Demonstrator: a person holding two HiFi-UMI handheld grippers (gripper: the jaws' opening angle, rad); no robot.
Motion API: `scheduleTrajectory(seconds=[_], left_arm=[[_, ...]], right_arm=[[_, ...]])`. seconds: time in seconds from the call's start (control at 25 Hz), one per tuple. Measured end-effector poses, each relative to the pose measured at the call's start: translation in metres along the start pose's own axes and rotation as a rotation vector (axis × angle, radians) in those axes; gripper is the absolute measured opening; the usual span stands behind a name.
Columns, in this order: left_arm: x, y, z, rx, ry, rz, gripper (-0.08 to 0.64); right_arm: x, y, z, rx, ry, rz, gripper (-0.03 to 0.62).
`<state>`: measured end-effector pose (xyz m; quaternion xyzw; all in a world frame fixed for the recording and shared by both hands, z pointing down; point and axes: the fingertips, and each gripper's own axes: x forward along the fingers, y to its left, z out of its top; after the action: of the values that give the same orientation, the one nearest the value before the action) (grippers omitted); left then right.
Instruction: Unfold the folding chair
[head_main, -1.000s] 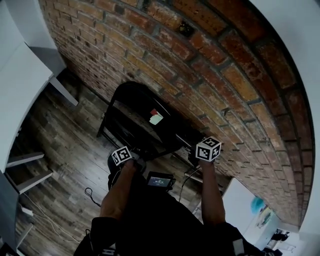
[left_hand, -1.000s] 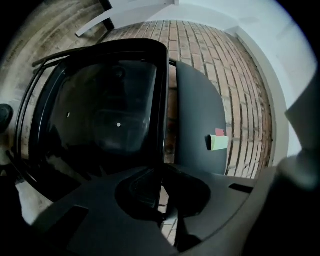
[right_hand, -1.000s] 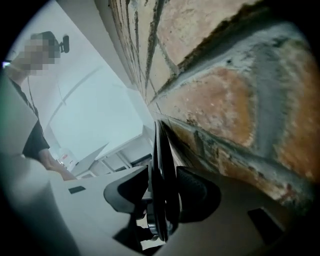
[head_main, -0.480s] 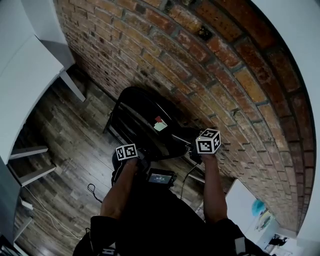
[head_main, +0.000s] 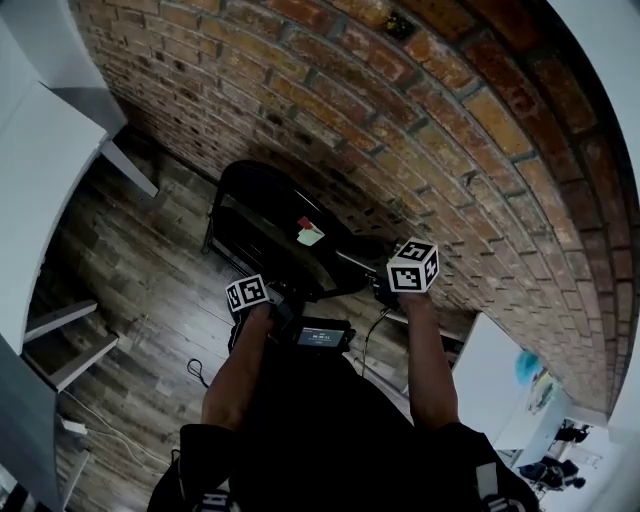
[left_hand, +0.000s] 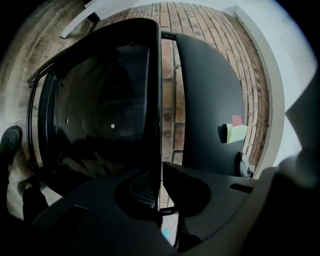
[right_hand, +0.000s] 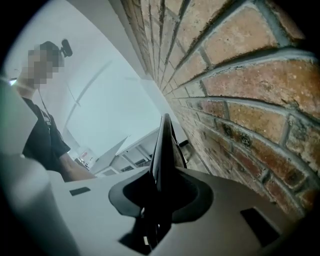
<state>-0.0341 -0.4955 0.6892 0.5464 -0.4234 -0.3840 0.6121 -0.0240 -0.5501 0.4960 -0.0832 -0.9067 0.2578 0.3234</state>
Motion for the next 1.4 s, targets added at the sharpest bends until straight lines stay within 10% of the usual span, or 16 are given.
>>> scheduleTrajectory(seconds=[1.4], left_arm=[[-0.138, 0.011, -0.075, 0.091, 0.024, 0.035, 0.037]], right_arm=[[0.034, 0.176, -0.081, -0.013, -0.027, -0.104, 0.115]])
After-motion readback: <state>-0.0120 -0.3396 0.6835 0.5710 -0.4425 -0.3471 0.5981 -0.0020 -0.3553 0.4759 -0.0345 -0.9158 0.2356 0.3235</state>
